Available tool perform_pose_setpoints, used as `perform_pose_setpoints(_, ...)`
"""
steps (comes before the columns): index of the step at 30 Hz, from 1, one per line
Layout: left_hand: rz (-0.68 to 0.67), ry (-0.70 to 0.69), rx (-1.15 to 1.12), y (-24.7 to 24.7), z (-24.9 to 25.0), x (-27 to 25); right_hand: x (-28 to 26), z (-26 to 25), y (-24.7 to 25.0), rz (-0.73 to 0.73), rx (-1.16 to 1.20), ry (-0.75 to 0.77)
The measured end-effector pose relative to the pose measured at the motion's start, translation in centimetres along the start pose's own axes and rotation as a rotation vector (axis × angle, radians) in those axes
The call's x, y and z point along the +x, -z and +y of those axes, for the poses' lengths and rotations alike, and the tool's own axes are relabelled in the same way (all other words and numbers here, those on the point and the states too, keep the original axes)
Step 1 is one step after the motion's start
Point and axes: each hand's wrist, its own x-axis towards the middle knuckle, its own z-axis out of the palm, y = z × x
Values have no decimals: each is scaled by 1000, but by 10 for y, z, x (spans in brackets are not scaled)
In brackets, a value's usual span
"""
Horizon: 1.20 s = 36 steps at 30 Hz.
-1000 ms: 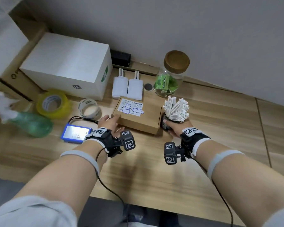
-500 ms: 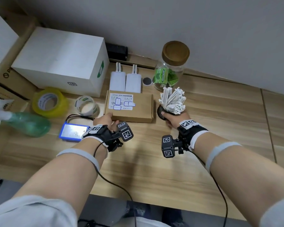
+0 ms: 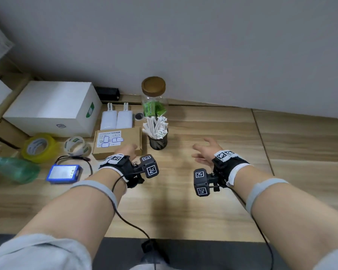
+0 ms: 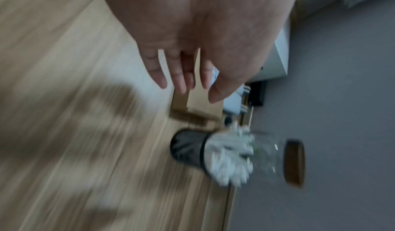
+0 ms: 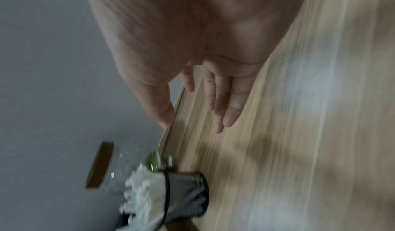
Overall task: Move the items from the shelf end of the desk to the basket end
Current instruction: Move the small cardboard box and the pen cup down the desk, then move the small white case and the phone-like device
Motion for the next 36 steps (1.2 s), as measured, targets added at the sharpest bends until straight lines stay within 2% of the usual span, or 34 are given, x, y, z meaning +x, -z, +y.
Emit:
perform_pose_setpoints(2, -109, -21, -34, -55, -5, -35, -17, 8, 55, 17, 47, 20)
perform_pose_setpoints(5, -224, -58, 60, -142, -24, -95, -43, 27, 150, 82, 116, 43)
perform_pose_setpoints(13, -610, -137, 254, -368, -91, -258, -129, 93, 412, 357, 211, 98)
perform_pose_setpoints(17, -739, -186, 357, -456, -115, -324, -178, 127, 505, 481, 278, 132)
perform_pose_setpoints(21, -849, -216, 447, -538, -143, -379, -218, 166, 575, 581, 335, 123)
perform_pose_setpoints(27, -958, -219, 563, -665, -194, -436, -240, 216, 680, 680, 391, 67)
perform_pose_setpoints(31, -983, -200, 575, -753, -222, -453, -220, 229, 759, 706, 358, 43)
perform_pose_setpoints(36, -963, -130, 527, -866, -228, -452, -179, 225, 863, 712, 330, -12)
